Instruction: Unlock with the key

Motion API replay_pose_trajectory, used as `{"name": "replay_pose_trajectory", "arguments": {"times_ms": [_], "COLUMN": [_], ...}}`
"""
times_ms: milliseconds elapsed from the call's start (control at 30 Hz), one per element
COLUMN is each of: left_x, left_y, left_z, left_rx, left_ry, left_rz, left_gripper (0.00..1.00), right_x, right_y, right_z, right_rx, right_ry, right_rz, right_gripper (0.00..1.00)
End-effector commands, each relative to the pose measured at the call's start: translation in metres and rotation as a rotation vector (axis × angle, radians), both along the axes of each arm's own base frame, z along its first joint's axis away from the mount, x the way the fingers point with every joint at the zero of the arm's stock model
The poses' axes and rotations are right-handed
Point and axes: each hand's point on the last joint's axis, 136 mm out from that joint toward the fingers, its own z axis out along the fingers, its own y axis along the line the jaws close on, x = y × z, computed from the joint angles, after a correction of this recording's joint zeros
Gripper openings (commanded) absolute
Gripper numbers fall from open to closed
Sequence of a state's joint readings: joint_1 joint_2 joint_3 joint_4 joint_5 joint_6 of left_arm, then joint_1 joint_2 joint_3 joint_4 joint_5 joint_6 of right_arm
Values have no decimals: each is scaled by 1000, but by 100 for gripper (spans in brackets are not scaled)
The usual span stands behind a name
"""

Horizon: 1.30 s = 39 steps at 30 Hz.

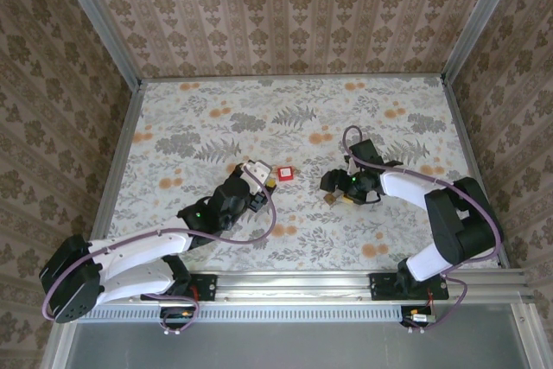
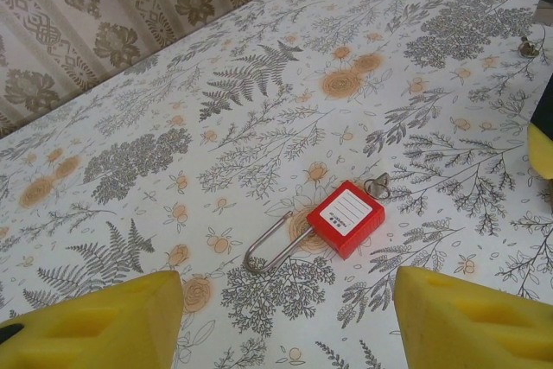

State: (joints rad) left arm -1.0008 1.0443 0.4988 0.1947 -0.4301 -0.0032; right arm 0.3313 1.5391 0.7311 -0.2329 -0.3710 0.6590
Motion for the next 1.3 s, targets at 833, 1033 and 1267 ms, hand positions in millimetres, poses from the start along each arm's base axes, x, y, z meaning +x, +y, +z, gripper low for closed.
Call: {"name": "replay_pose_trajectory", "arguments": {"times_ms": [833, 1033, 1267], "left_x": [5, 4, 4], "left_y": [-10, -11, -14], "left_z": [19, 17, 13], "left_rx": [-26, -30, -25], "left_ry": [-29, -20, -4], "left_rz": [-16, -22, -29], "left_gripper": [66, 66, 66], "right_x": [77, 102, 127], "right_y": [-37, -84, -105], "right_z": [63, 55, 31], "right_rx": [-216, -317, -292], "right_ry": [-229, -207, -132], "right_rz": [-5, -97, -87], "right_gripper": [74, 42, 33]}}
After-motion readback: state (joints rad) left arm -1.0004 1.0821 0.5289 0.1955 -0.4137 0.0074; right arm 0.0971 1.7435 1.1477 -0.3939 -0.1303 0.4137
